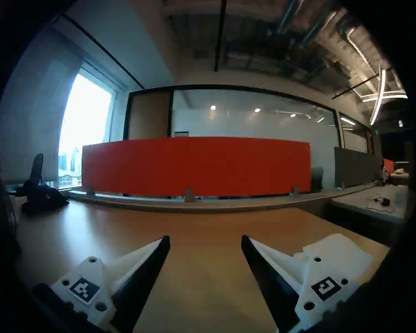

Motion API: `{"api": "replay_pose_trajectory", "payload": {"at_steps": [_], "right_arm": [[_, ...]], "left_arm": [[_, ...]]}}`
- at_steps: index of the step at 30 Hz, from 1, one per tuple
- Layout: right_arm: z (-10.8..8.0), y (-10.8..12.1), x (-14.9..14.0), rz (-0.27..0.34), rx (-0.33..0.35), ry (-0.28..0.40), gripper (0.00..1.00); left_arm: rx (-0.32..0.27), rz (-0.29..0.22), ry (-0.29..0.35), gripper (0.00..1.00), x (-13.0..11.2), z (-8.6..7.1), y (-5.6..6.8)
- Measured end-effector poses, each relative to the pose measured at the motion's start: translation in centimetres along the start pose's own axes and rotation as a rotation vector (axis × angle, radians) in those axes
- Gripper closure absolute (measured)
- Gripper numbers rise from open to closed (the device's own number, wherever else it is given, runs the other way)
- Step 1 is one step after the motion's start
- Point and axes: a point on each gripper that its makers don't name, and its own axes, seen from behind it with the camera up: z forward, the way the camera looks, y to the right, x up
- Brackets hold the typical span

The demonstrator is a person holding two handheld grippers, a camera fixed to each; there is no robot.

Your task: Fold towel

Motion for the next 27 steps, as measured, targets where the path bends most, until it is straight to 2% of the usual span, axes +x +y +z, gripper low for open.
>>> {"api": "replay_pose_trajectory", "payload": {"at_steps": [27], "right_arm": [[-0.03,-0.09,0.01,0.0,0.0,0.0,0.0]], "left_arm": [[-0.001,-0.003,0.0,0.0,-0.17,0.2,-0.02]]}}
